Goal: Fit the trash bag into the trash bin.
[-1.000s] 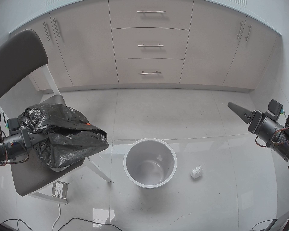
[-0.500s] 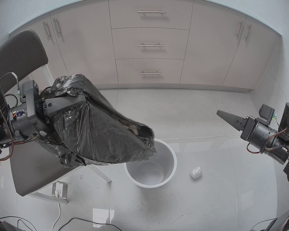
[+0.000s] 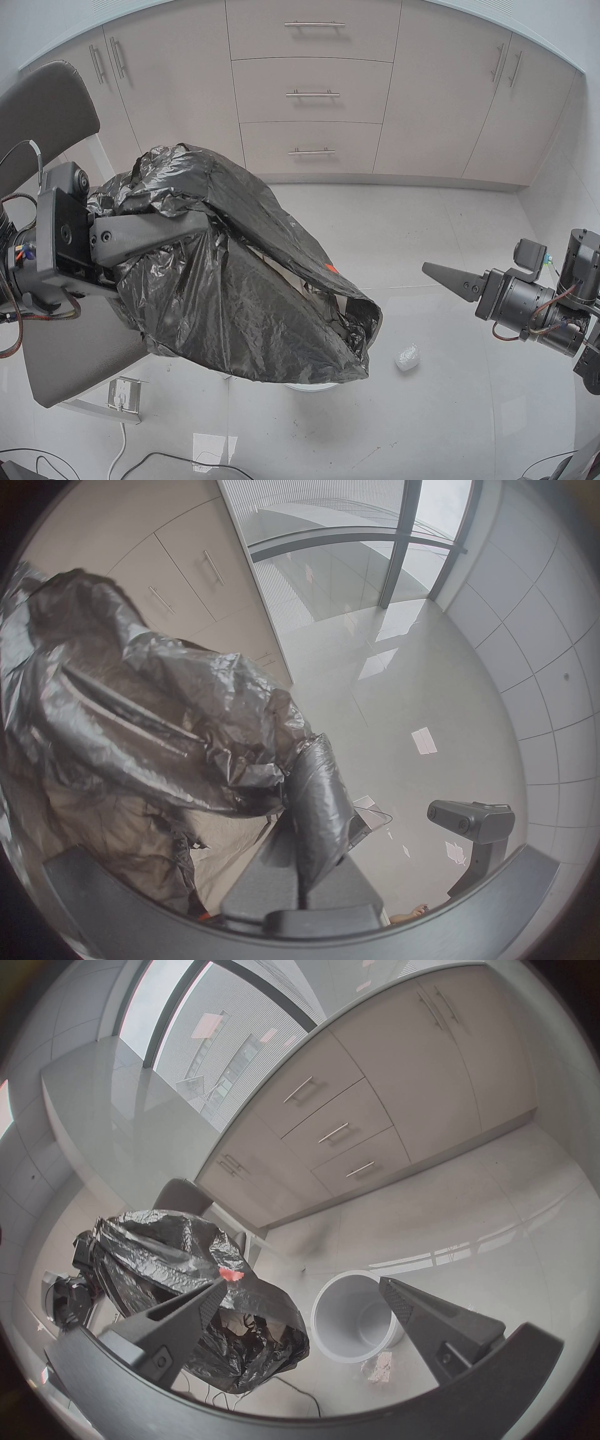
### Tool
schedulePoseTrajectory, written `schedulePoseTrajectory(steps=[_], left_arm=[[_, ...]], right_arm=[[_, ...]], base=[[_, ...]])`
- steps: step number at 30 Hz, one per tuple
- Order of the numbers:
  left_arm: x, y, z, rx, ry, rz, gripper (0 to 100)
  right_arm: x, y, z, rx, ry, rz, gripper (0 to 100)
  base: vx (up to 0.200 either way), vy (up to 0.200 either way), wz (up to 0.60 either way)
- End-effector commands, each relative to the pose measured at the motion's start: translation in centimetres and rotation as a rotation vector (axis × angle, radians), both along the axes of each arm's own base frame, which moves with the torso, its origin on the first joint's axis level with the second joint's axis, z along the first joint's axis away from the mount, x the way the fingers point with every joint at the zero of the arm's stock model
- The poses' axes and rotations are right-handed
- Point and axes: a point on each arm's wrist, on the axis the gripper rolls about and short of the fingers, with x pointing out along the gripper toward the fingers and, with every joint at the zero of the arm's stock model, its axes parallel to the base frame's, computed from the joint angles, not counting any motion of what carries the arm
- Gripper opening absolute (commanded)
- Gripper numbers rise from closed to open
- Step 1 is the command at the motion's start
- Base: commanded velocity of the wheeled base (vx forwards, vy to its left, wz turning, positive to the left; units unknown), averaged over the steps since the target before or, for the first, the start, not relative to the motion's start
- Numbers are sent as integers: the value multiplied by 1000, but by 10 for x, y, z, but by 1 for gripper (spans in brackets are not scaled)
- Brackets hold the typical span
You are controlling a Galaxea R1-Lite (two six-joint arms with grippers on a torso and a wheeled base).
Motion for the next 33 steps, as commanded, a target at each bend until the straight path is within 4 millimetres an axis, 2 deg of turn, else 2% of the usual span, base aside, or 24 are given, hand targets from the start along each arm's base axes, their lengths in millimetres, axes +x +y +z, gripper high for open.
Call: schedulePoseTrajectory(steps=[1, 5, 12, 18, 20, 33], left_arm=[[-6, -2, 4, -9, -19, -18, 0], [-6, -1, 4, -9, -16, -16, 0], [-6, -2, 4, -10, -16, -19, 0], [-10, -7, 4, -9, -12, -53, 0], [-13, -12, 4, -9, -12, -82, 0], [-29, -21, 2, -12, -15, -165, 0]], right_arm=[[-7, 14, -13, -31, 40, 67, 100], [-14, 35, -29, -74, 93, 152, 100], [-16, 46, -43, -144, 105, 204, 100], [-1, 58, -55, -236, 81, 189, 100], [11, 65, -60, -260, 77, 146, 100], [46, 91, -65, -285, 13, 135, 100]], base=[[0, 0, 0], [0, 0, 0], [0, 0, 0], [0, 0, 0], [0, 0, 0], [0, 0, 0]])
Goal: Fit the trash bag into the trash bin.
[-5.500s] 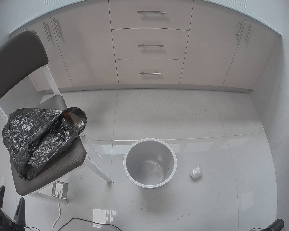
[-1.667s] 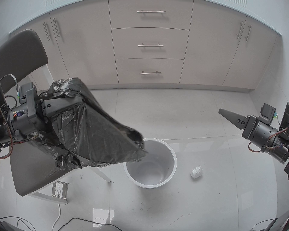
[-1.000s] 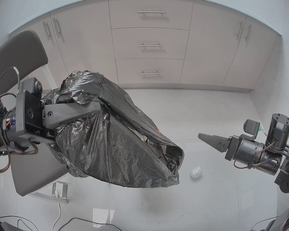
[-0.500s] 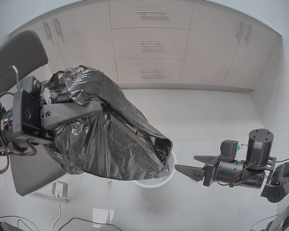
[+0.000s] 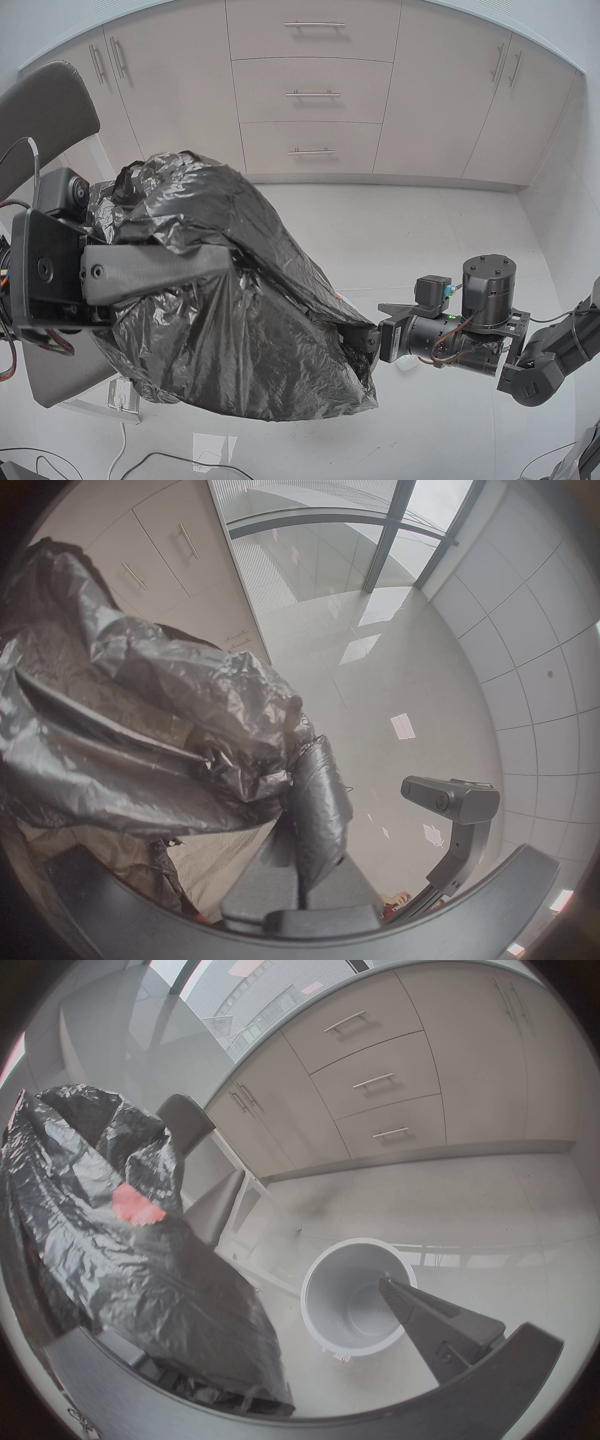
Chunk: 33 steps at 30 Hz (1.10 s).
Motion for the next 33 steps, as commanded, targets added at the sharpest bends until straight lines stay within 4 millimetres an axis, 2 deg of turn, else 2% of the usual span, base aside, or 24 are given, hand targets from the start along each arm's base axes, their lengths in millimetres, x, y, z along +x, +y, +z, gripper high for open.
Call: schedulePoseTrajectory(steps=[1, 6, 7, 12, 19, 27, 29, 32, 33], left_arm=[[-4, -2, 0, -1, -1, -20, 0], [-5, -2, 0, -2, -2, -26, 0], [-5, -2, 0, -1, -1, -26, 0], [-5, -2, 0, -1, -1, -26, 0], [-3, -3, -4, 8, 10, -24, 0], [17, -12, -22, 54, 72, 3, 0], [29, -17, -32, 77, 112, 11, 0], [38, -22, -40, 90, 133, 12, 0], [48, -28, -49, 98, 148, 15, 0]], right_arm=[[11, 9, -9, -11, 0, 2, 100], [16, 11, -12, 5, -38, -2, 100], [15, 11, -13, 9, -46, -13, 0], [10, 7, -12, 7, -48, -26, 0], [-10, -7, 5, 53, -109, -27, 0], [-39, -29, 44, 91, -153, -28, 0], [-47, -36, 60, 93, -142, -25, 0], [-50, -38, 71, 99, -131, -24, 0], [-52, -39, 80, 108, -120, -24, 0]], base=[[0, 0, 0], [0, 0, 0], [0, 0, 0], [0, 0, 0], [0, 0, 0], [0, 0, 0], [0, 0, 0], [0, 0, 0], [0, 0, 0]])
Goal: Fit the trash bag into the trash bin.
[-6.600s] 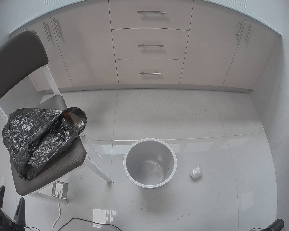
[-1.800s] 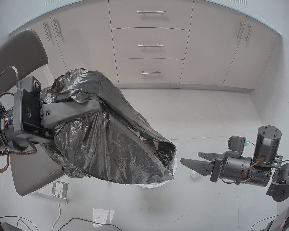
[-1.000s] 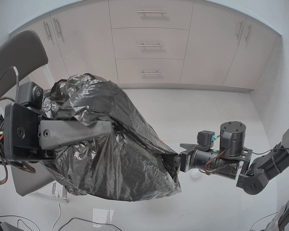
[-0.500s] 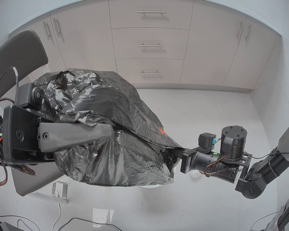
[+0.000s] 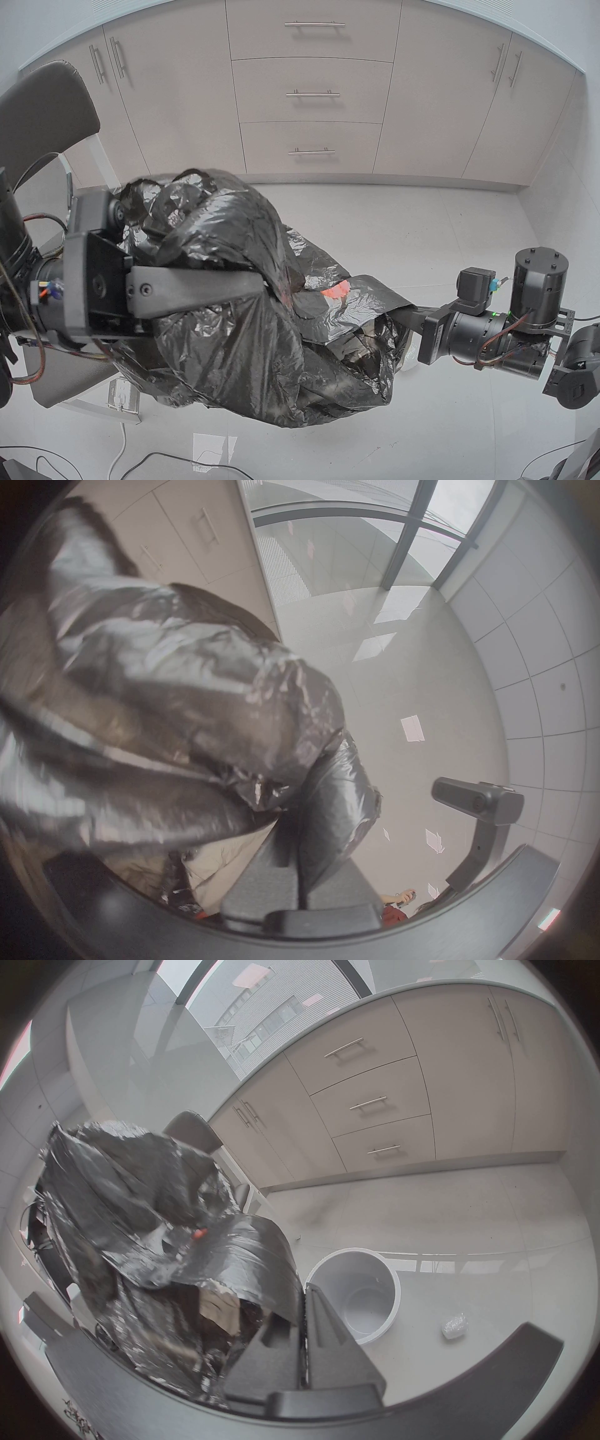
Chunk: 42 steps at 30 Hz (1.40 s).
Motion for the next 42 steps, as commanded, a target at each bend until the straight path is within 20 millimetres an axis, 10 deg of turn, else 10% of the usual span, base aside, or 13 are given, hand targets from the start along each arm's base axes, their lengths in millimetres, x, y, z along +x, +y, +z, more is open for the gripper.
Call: schedulePoseTrajectory(steps=[1, 22, 42], left_arm=[[36, -19, -33, 54, 90, 19, 0], [81, -49, -92, 98, 178, 69, 0], [97, -66, -134, 133, 300, 57, 0]], right_arm=[[-17, -13, 53, 93, -75, 2, 0], [-27, -14, 110, 161, -139, 17, 0], [-25, -1, 100, 128, -85, 53, 0]], base=[[0, 0, 0], [0, 0, 0], [0, 0, 0]])
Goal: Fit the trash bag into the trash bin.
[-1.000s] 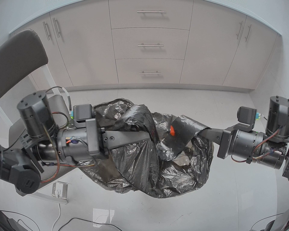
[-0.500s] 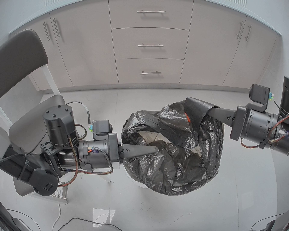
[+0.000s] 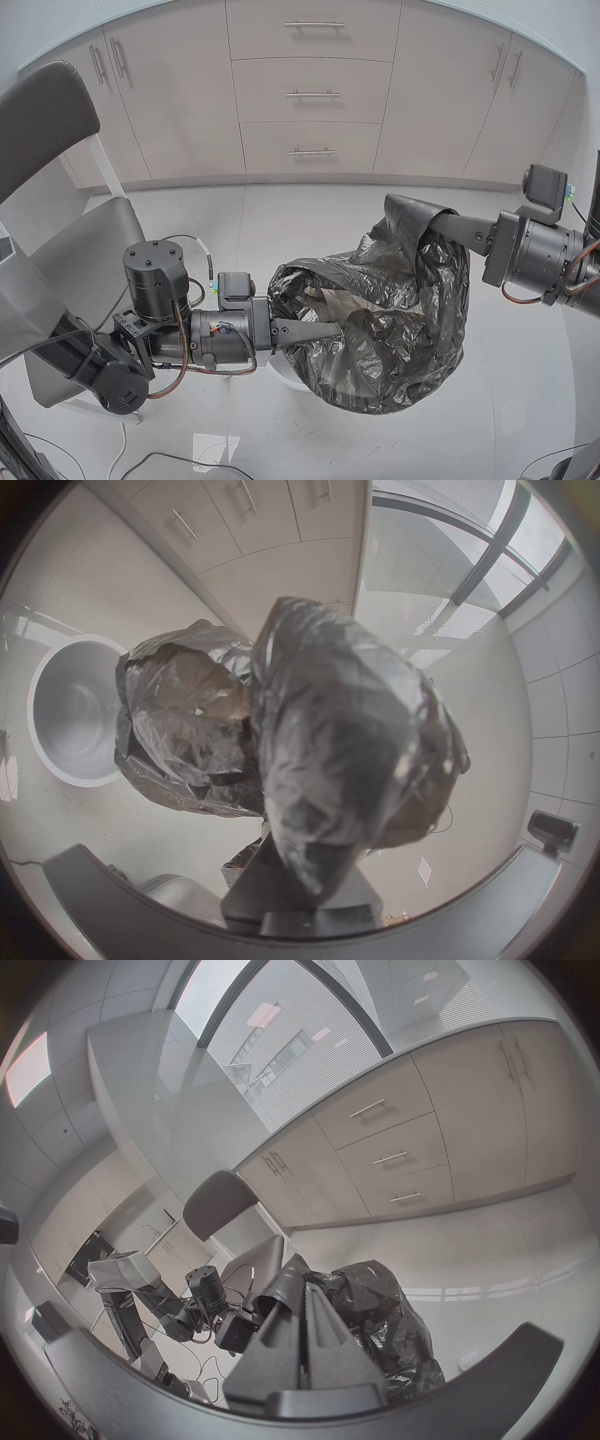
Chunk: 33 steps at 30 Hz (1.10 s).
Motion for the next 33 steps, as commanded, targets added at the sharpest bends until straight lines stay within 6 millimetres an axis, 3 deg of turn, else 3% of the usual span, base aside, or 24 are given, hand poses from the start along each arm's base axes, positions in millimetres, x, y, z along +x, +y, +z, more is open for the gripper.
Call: schedulePoseTrajectory(steps=[1, 18, 33], left_arm=[[10, 1, -16, 22, 34, 19, 0], [23, 14, -25, 32, 52, 75, 0], [37, 29, -30, 20, 34, 134, 0]], right_arm=[[13, 12, -18, -45, 55, 6, 0], [56, 59, -65, -39, 63, 34, 0], [87, 72, -100, -29, 53, 14, 0]], base=[[0, 0, 0], [0, 0, 0], [0, 0, 0]])
